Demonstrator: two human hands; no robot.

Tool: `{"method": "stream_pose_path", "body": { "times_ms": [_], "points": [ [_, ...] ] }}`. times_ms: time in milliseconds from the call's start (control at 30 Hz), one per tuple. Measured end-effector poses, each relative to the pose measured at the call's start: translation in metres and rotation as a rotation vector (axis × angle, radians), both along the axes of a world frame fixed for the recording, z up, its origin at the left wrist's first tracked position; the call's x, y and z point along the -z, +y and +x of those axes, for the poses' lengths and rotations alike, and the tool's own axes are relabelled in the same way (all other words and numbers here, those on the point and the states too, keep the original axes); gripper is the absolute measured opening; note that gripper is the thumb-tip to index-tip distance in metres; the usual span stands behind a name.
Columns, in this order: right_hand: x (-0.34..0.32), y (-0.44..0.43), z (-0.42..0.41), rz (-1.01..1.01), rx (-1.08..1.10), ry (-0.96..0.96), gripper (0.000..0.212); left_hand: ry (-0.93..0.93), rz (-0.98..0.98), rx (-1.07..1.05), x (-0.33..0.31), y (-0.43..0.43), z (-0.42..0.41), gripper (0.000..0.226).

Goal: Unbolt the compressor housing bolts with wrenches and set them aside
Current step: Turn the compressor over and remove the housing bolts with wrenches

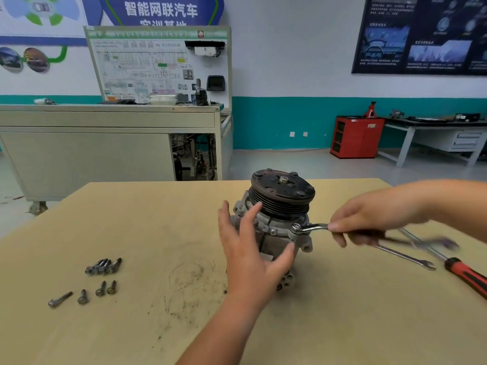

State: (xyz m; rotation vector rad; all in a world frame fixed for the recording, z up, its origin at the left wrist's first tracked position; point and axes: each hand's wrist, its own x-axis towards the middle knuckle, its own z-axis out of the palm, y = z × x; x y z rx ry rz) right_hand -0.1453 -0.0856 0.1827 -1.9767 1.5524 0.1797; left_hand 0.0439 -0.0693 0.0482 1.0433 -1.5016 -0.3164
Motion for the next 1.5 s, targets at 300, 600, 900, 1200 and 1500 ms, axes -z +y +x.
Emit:
{"method": "stream_pose_path", "body": {
  "times_ms": [300, 600, 900, 1200, 1500],
  "points": [
    [0.001, -0.002, -0.034, 0.201, -0.003, -0.373, 0.028, 0.054, -0.088, 0.007, -0.001, -0.026, 0.004, 0.037],
    [0.044, 0.032, 0.022, 0.299, 0.213, -0.924, 0.023, 0.007, -0.132, -0.037, 0.011, -0.024, -0.008, 0.044],
    [0.055, 0.038, 0.032, 0.343, 0.247, -0.768, 0.021, 0.016, -0.150, -0.153, 0.020, -0.031, -0.026, 0.050],
    [0.039, 0.040, 0.020, 0.216, 0.275, -0.796, 0.023, -0.004, -0.246, -0.189, 0.023, -0.033, -0.025, 0.053],
    [0.016, 0.019, 0.014, 0.307, 0.199, -0.549, 0.025, -0.049, -0.222, -0.177, 0.024, -0.034, -0.026, 0.063]
  ]
}}
